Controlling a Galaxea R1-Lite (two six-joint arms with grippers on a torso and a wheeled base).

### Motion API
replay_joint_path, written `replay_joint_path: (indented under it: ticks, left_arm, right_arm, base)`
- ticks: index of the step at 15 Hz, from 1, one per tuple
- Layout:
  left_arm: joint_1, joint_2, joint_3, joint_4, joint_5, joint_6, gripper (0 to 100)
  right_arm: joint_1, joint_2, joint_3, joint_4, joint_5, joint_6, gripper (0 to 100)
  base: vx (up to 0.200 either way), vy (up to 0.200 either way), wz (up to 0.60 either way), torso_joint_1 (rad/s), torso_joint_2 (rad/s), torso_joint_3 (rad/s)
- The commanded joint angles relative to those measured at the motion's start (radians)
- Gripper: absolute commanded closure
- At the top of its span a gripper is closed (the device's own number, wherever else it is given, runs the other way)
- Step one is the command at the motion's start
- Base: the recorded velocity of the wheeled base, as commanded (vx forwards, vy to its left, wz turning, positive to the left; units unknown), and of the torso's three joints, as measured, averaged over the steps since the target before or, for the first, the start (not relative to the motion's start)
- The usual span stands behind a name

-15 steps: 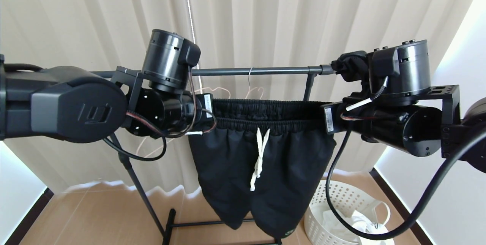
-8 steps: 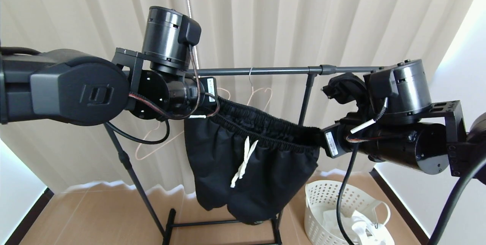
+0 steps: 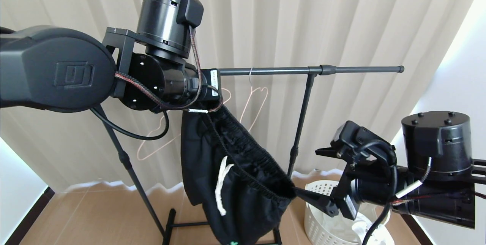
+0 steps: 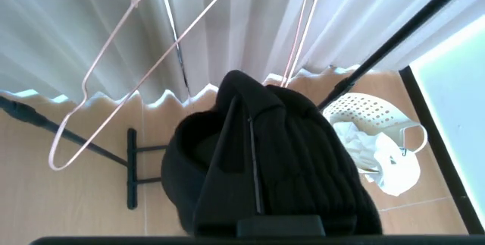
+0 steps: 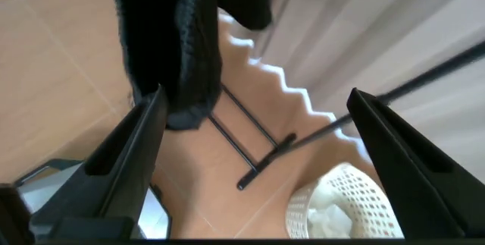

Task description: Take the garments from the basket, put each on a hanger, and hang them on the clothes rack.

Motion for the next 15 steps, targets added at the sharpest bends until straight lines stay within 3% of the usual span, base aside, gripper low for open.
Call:
replay_joint_path:
  ticks: [1,5,8,11,15]
  left_arm:
    - [-0.004,-0.002,0.001,0.002,0.022,0.000,100]
    - [-0.024,-0.005,0.016,0.002,0.026,0.001,100]
    - [-0.070,-0.011,0.044,0.002,0.026,0.001,100]
    - [-0.089,-0.008,0.047,0.002,0.028,0.001,100]
    - [-0.118,-0.008,0.039,0.002,0.026,0.003,100]
  right_arm:
    - [0.000,-0.014,0.044,-0.032,0.029,-0.004,0]
    - [0.007,0.038,0.043,-0.129,0.041,0.021,0]
    - [0.115,0.109,0.026,-0.279,0.012,0.225,0]
    - [0.164,0.150,0.012,-0.296,-0.068,0.246,0]
    - [0.158,0.203,-0.009,-0.296,-0.078,0.246,0]
  base:
    - [0.000,0.000,0.00,0.000,0.00,0.000]
    - [0.000,0.000,0.00,0.000,0.00,0.000]
    - [0.000,0.000,0.00,0.000,0.00,0.000]
    - [0.000,0.000,0.00,0.000,0.00,0.000]
    - [0.000,0.000,0.00,0.000,0.00,0.000]
